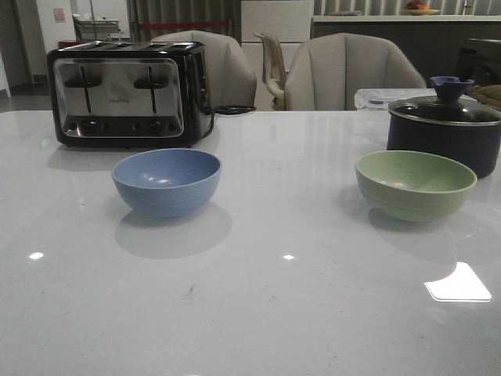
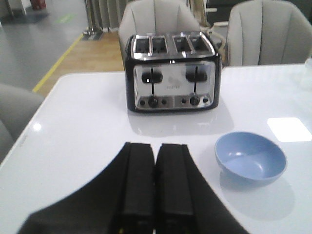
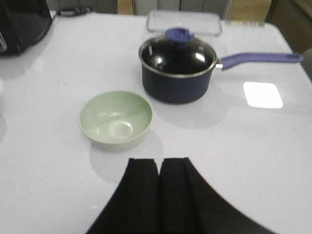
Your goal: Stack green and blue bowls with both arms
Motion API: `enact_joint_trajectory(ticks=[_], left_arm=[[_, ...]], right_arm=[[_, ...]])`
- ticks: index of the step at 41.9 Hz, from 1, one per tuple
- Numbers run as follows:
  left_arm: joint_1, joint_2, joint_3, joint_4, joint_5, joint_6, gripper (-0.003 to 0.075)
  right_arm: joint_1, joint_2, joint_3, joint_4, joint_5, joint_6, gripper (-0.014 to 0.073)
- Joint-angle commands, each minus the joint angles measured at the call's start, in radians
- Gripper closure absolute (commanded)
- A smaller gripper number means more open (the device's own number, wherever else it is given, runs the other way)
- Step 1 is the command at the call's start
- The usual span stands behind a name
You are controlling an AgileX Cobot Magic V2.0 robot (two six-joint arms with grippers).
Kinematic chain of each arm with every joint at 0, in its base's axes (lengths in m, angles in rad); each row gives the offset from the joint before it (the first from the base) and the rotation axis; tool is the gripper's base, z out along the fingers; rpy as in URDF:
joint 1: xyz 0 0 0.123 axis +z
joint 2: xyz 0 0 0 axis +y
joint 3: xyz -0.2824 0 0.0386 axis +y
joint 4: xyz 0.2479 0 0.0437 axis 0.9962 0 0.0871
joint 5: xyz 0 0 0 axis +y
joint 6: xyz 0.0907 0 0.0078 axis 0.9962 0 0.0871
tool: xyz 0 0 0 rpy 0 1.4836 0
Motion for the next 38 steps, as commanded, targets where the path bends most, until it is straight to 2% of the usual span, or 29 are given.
enact_joint_trajectory(ticks=[1, 17, 20, 21, 26, 28, 31, 38], left_arm=[[0.001, 0.058, -0.009, -0.009, -0.066, -0.008, 0.0619], [0.001, 0.184, 0.06, -0.009, -0.064, -0.008, 0.0617], [0.001, 0.198, 0.06, -0.009, -0.064, -0.008, 0.0587], [0.001, 0.2, 0.06, -0.009, -0.064, -0.008, 0.0553], [0.001, 0.209, 0.06, -0.008, -0.068, -0.008, 0.0292], [0.001, 0.209, 0.06, -0.008, -0.073, -0.008, 0.0215], [0.001, 0.209, 0.06, -0.008, -0.077, -0.008, 0.0176], [0.001, 0.209, 0.06, -0.008, -0.077, -0.008, 0.0196]], right_arm=[[-0.006, 0.073, -0.019, -0.013, -0.05, -0.003, 0.0551], [-0.006, 0.263, -0.017, -0.013, -0.011, -0.003, 0.0531], [-0.006, 0.279, -0.017, -0.013, -0.005, -0.003, 0.0445], [-0.006, 0.284, -0.017, -0.013, -0.005, -0.003, 0.0391], [-0.006, 0.302, -0.017, -0.013, -0.006, -0.003, 0.0116], [-0.006, 0.308, -0.017, -0.013, -0.006, -0.003, 0.005], [-0.006, 0.311, -0.017, -0.013, -0.006, -0.003, 0.0015], [-0.006, 0.312, -0.017, -0.013, -0.049, -0.003, 0.0015]])
